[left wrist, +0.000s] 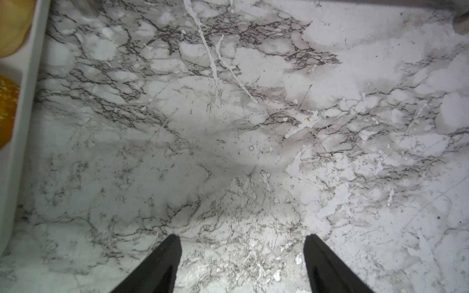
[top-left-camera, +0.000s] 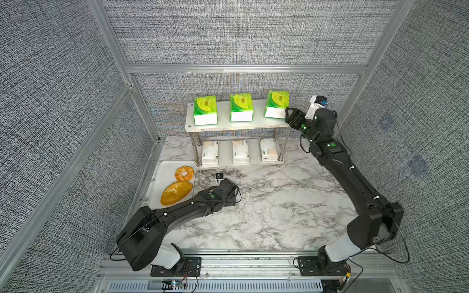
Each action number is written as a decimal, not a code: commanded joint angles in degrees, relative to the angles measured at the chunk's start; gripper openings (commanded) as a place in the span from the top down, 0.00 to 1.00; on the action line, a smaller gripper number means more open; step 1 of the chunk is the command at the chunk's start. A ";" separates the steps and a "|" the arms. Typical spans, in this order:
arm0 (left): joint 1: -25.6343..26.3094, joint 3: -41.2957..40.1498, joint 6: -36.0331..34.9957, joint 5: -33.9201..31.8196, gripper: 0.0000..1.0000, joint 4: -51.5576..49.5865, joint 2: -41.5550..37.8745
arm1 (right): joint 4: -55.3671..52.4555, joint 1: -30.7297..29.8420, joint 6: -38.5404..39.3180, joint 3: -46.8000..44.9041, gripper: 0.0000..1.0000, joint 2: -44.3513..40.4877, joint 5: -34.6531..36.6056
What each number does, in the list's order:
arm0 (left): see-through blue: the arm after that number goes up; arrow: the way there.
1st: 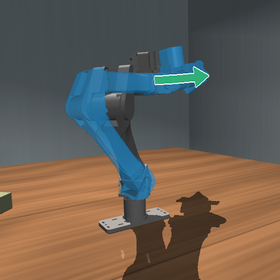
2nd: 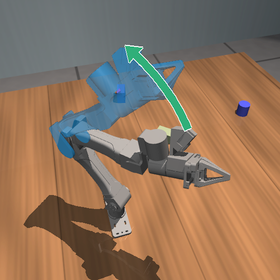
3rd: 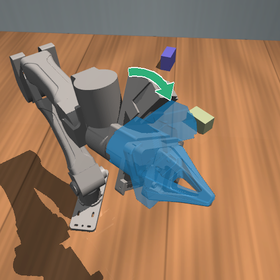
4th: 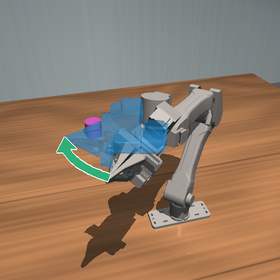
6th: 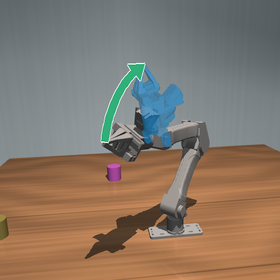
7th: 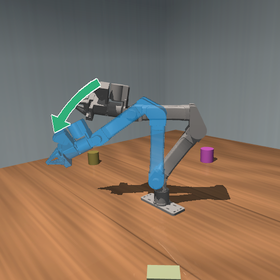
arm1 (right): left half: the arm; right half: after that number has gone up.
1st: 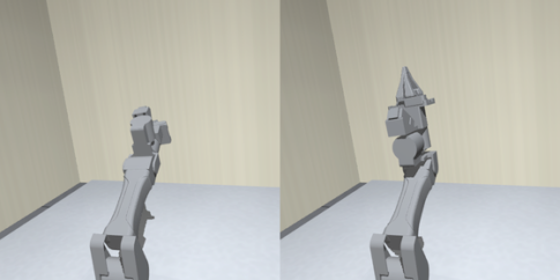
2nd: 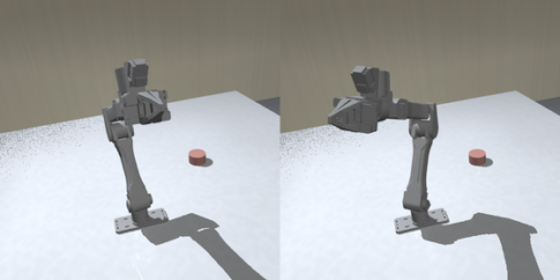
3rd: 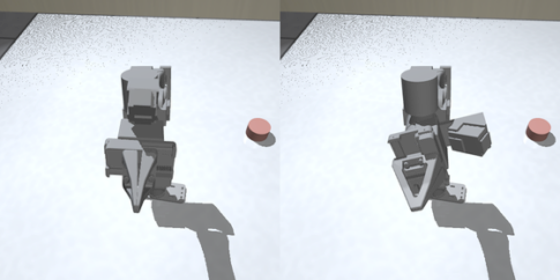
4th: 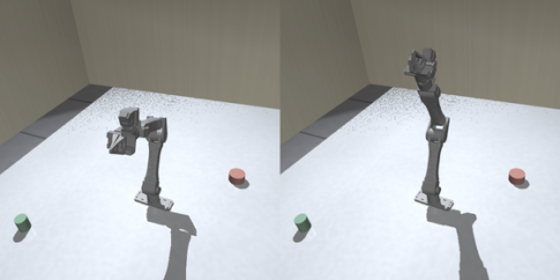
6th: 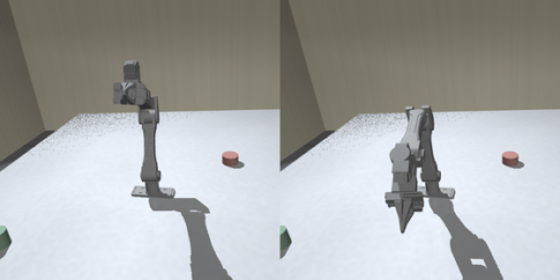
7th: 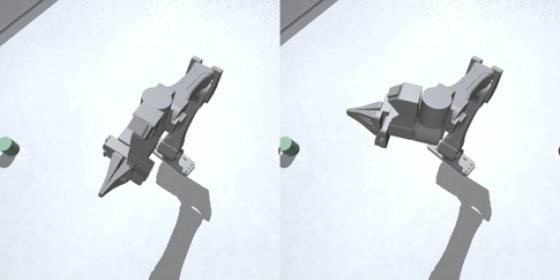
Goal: Place the tissue boxes on the shelf by color
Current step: Place a box of tissues on the shelf.
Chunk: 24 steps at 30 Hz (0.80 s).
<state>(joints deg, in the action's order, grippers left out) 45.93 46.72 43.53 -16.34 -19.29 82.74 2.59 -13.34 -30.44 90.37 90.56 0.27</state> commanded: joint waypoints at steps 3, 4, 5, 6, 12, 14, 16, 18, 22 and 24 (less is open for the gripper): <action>-0.01 0.82 -0.02 0.25 0.19 0.60 0.22 | 5.89 -0.23 -4.84 -0.13 0.15 1.08 -1.86; -0.06 0.97 -0.16 0.25 0.19 0.65 0.35 | 6.32 -0.27 -5.61 -0.04 0.14 1.65 -1.81; -0.05 0.92 -0.18 0.23 0.19 0.58 0.36 | 6.63 -0.30 -6.29 0.06 0.14 2.21 -1.64; -0.03 0.93 -0.27 0.27 0.19 0.57 0.30 | 6.96 -0.35 -7.02 0.16 0.14 2.78 -1.44; -0.05 0.50 -0.33 0.06 0.19 0.55 -0.09 | 9.33 -0.51 -9.36 -0.01 0.14 4.77 -0.21; -0.05 0.31 -0.29 0.00 0.19 0.48 -0.32 | 9.49 -0.41 -9.71 -0.02 0.14 5.04 0.12; -0.05 0.27 -0.34 -0.10 0.19 0.51 -0.49 | 9.43 -0.37 -10.12 -0.06 0.15 5.32 0.19; -0.06 0.22 -0.31 -0.12 0.19 0.57 -0.57 | 9.80 -0.32 -10.46 -0.42 0.18 5.32 0.17; -0.05 0.30 -0.29 -0.19 0.19 0.49 -0.80 | 9.98 0.06 -10.66 -0.87 0.29 5.15 -0.35; -0.06 0.22 -0.37 -0.23 0.19 0.48 -0.80 | 9.68 0.42 -10.86 -1.10 0.31 4.89 -0.45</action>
<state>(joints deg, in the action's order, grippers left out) 45.93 47.00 43.51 -16.34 -19.33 82.15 11.18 -13.19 -40.80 89.62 95.74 -0.27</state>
